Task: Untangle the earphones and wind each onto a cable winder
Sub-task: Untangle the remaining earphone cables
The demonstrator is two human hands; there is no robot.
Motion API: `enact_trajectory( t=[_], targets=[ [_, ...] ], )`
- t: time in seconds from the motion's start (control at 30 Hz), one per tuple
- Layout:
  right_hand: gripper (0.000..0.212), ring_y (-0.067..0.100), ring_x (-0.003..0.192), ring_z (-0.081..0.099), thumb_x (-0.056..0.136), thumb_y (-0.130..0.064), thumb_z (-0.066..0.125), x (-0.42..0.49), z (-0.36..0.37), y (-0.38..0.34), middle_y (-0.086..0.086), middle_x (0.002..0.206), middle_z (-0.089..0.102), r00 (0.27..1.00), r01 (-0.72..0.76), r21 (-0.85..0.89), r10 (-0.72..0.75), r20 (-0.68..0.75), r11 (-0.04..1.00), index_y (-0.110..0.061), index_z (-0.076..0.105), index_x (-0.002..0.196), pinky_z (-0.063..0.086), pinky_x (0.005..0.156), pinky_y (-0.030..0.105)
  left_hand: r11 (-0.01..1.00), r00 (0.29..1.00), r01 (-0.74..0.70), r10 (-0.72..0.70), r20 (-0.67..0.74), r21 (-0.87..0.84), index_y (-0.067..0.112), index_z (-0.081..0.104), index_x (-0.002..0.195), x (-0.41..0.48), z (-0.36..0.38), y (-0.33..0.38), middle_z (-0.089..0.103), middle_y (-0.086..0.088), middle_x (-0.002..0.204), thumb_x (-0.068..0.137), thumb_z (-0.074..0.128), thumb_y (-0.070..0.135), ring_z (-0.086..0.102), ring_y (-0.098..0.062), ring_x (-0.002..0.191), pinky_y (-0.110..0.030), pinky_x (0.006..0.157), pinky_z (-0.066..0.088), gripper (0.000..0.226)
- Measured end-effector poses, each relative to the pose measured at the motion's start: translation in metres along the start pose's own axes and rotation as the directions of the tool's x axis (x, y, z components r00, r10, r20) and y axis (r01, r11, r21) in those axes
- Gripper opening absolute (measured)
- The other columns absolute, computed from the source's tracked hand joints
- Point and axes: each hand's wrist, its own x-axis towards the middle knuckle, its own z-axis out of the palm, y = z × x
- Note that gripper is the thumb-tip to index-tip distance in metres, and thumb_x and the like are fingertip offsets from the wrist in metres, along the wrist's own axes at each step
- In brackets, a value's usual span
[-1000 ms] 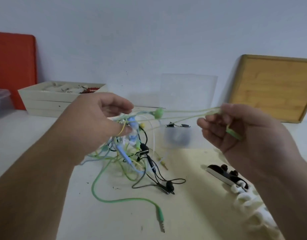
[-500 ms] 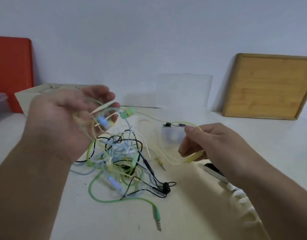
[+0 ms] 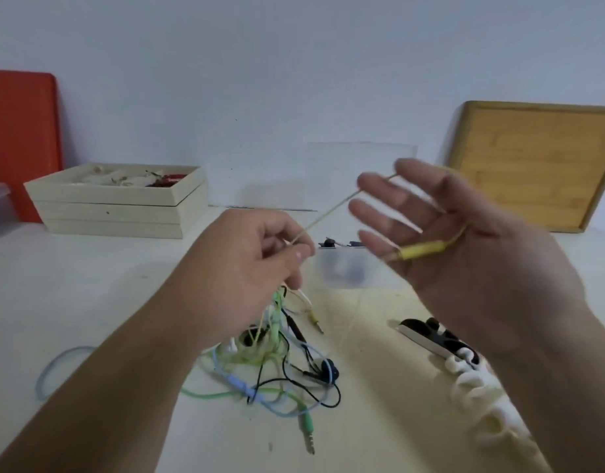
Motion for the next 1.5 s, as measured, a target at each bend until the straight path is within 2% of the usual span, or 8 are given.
enact_trajectory(
  t=[0.17, 0.33, 0.5, 0.57, 0.77, 1.03, 1.17, 1.5],
  targets=[
    [0.030, 0.030, 0.112, 0.069, 0.086, -0.027, 0.047, -0.003, -0.011, -0.019, 0.009, 0.111, 0.075, 0.988, 0.137, 0.152, -0.124, -0.090, 0.979, -0.016, 0.068, 0.067, 0.049, 0.096, 0.045, 0.975, 0.989, 0.143, -0.145, 0.002, 0.170, 0.026, 0.074, 0.073, 0.002, -0.008, -0.013, 0.064, 0.018, 0.053, 0.089, 0.070, 0.023, 0.056, 0.000, 0.045, -0.019, 0.049, 0.036, 0.017],
    [0.031, 0.015, 0.037, 0.026, 0.071, -0.024, 0.056, -0.006, -0.019, -0.026, 0.000, 0.044, 0.030, 0.978, -0.081, -0.224, 0.034, -0.208, 0.971, -0.017, 0.034, 0.048, 0.030, 0.045, 0.022, 0.990, 0.972, 0.143, -0.141, -0.187, -0.001, 0.034, 0.079, 0.077, 0.004, -0.015, -0.013, 0.074, 0.021, 0.077, 0.088, 0.070, 0.038, 0.065, 0.011, 0.074, -0.015, 0.067, 0.040, 0.015],
    [0.014, 0.015, 0.051, 0.058, 0.075, -0.019, 0.081, -0.008, -0.020, -0.007, -0.004, 0.063, 0.066, 0.963, -0.239, -0.934, 0.189, -0.193, 0.264, -0.022, 0.069, 0.082, 0.047, 0.056, 0.029, 0.960, 0.928, -0.145, 0.048, -0.369, -0.241, 0.031, 0.079, 0.083, 0.006, -0.017, -0.009, 0.075, 0.010, 0.075, 0.091, 0.066, 0.033, 0.071, -0.003, 0.081, -0.023, 0.086, 0.051, 0.016],
    [0.065, -0.004, 0.087, 0.066, 0.068, -0.023, 0.086, -0.008, -0.022, -0.002, -0.016, 0.099, 0.072, 0.973, -0.182, -0.975, 0.163, -0.161, 0.125, -0.038, 0.061, 0.126, 0.052, 0.077, 0.023, 0.970, 0.935, -0.197, 0.142, -0.325, -0.142, 0.031, 0.079, 0.085, 0.005, -0.014, -0.007, 0.073, 0.008, 0.068, 0.088, 0.067, 0.036, 0.070, -0.007, 0.069, -0.013, 0.067, 0.049, 0.013],
    [0.083, -0.008, 0.133, 0.043, 0.075, -0.032, 0.073, -0.017, 0.002, 0.007, -0.025, 0.136, 0.056, 0.966, 0.240, -0.900, -0.181, 0.185, 0.363, -0.043, 0.037, 0.148, 0.035, 0.108, 0.029, 0.958, 0.957, -0.280, 0.284, -0.066, 0.065, 0.028, 0.080, 0.081, 0.002, 0.003, -0.007, 0.063, 0.003, 0.067, 0.087, 0.072, 0.033, 0.059, -0.014, 0.063, -0.017, 0.056, 0.040, 0.011],
    [0.036, 0.024, 0.048, 0.049, 0.092, -0.040, 0.062, -0.015, 0.015, 0.011, 0.008, 0.047, 0.047, 0.956, 0.101, -0.916, -0.293, -0.019, 0.388, -0.016, 0.067, 0.065, 0.040, 0.047, 0.028, 0.982, 0.987, -0.139, 0.127, 0.100, 0.125, 0.028, 0.073, 0.074, -0.001, 0.007, -0.004, 0.068, 0.004, 0.068, 0.078, 0.081, 0.028, 0.062, -0.009, 0.059, -0.022, 0.056, 0.048, 0.009],
    [0.030, 0.018, 0.056, 0.055, 0.091, -0.028, 0.056, -0.008, 0.010, -0.004, 0.000, 0.065, 0.059, 0.944, 0.263, -0.290, -0.308, -0.121, 0.920, -0.017, 0.066, 0.066, 0.056, 0.069, 0.032, 0.927, 0.989, -0.058, 0.004, 0.146, 0.370, 0.033, 0.072, 0.076, -0.001, 0.003, -0.012, 0.064, 0.014, 0.083, 0.079, 0.079, 0.028, 0.058, 0.004, 0.075, -0.013, 0.061, 0.040, 0.009],
    [0.028, 0.021, 0.087, 0.073, 0.085, -0.024, 0.058, 0.003, -0.039, -0.038, 0.005, 0.079, 0.067, 0.882, 0.424, 0.148, -0.370, -0.292, 0.894, -0.014, 0.055, 0.059, 0.057, 0.085, 0.034, 0.929, 0.992, 0.111, -0.125, 0.015, 0.352, 0.036, 0.076, 0.075, 0.005, -0.016, -0.022, 0.061, 0.029, 0.056, 0.081, 0.078, 0.031, 0.053, 0.006, 0.043, -0.010, 0.043, 0.029, 0.008]
  ],
)
